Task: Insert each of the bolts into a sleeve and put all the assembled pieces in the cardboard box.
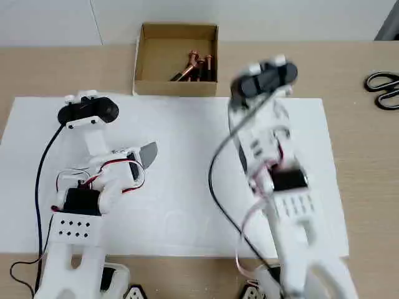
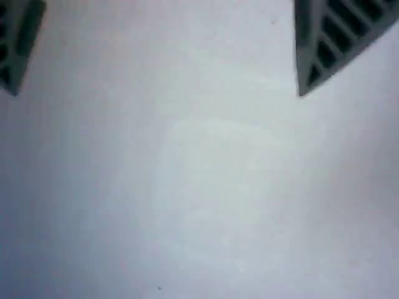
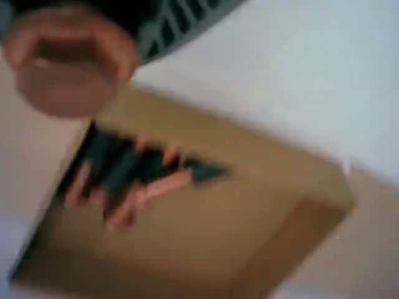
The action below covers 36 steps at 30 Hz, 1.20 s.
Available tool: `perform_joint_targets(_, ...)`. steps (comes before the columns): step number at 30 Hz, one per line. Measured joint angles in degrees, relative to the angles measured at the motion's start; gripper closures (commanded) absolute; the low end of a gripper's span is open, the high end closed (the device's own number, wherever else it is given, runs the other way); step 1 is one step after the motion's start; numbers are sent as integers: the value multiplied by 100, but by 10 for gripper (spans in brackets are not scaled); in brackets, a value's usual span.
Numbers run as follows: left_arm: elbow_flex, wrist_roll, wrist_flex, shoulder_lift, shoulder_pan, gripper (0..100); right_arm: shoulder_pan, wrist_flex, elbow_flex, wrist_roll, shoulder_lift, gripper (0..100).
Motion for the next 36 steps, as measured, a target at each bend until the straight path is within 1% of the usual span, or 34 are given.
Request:
perform_joint_targets(3, 0, 0, 0, 0, 0, 732, -193, -844, -774, 0, 1319, 995)
perform_joint_targets(7, 0, -35, 0, 0, 0, 732, -448, -1196, -1978, 0, 2892, 995)
perform_joint_targets(14, 0, -35, 0, 0, 0, 732, -448, -1222, -4466, 0, 5442, 995)
perform_joint_targets(21, 0, -35, 0, 0, 0, 732, -475, -1231, -6848, 0, 7490, 995)
perform_joint_targets(25, 0, -35, 0, 0, 0, 732, -475, -1231, -7745, 0, 8404, 991)
perform_joint_targets(29, 0, -35, 0, 0, 0, 732, -475, -1231, -8264, 0, 9108, 987)
perform_joint_targets(31, 0, -35, 0, 0, 0, 732, -475, -1231, -8387, 0, 9310, 947)
perform_joint_targets(34, 0, -35, 0, 0, 0, 732, -457, -1231, -8484, 0, 9451, 830)
perform_joint_targets(36, 0, -35, 0, 0, 0, 732, -457, -1231, -8492, 0, 9503, 770)
